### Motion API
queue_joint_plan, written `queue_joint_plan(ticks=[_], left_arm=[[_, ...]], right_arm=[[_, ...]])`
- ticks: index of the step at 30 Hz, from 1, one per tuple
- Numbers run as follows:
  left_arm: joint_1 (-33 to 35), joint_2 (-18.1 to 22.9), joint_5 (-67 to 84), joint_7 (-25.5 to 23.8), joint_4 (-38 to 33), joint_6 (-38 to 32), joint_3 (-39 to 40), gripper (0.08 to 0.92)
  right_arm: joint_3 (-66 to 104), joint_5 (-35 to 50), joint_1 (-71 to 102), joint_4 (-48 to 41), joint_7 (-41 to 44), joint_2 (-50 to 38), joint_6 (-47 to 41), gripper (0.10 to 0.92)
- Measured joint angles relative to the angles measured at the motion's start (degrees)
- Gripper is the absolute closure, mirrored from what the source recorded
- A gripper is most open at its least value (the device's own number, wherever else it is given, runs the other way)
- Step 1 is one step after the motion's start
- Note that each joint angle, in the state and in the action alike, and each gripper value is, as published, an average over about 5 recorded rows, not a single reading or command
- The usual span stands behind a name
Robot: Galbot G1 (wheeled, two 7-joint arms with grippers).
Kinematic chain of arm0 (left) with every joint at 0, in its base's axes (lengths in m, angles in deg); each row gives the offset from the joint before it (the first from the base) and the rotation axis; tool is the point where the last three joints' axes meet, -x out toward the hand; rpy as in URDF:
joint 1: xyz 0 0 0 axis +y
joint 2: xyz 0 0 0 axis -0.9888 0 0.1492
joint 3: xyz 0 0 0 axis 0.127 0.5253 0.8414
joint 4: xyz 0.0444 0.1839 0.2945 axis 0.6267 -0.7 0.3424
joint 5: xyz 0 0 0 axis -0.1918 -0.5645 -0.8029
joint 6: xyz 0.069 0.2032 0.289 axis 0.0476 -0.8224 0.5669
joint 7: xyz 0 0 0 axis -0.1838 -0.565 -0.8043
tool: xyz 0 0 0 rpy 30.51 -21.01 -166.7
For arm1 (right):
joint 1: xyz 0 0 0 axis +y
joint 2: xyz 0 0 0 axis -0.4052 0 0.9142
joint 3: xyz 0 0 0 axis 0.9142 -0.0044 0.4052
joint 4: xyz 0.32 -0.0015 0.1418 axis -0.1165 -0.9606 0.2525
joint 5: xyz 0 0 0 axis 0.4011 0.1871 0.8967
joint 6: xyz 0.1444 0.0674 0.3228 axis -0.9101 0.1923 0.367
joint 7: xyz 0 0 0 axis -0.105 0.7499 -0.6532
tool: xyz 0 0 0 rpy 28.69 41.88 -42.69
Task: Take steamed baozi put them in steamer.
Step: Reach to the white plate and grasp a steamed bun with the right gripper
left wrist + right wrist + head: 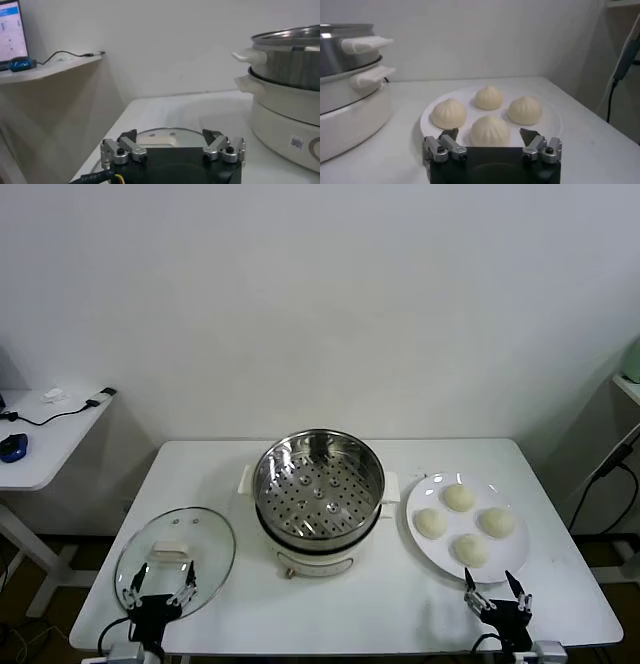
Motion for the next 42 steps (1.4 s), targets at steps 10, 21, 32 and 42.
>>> queue_joint_plan(ticks=[10,21,32,42], left_arm=[[-0.41,-0.64,-0.10,0.00,0.15,-0.20,0.09,0.177],[-0.67,-1.63,-0.09,0.07,0.94,-1.15,0.58,0.177],[-1.01,-1.17,-0.27,0.05,1.51,-1.50,0.20,0.177],[-1.23,-0.69,-0.96,-0.25,2.19,-2.44,-0.51,0.177]], right_arm=[[-1.74,-3.01,-14.91,-2.44,3.39,-8.62,-8.58,0.203],[-17.43,-8.22,-39.38,-15.94,24.86,-27.03,-10.05,0.203],[-48.69,-13.70,-70.52,-31.74,53.55,-35.63,-3.57,0.203],[-75.44,-16.44,-94.30,-44.13,65.74,-32.00,-2.56,0.203]])
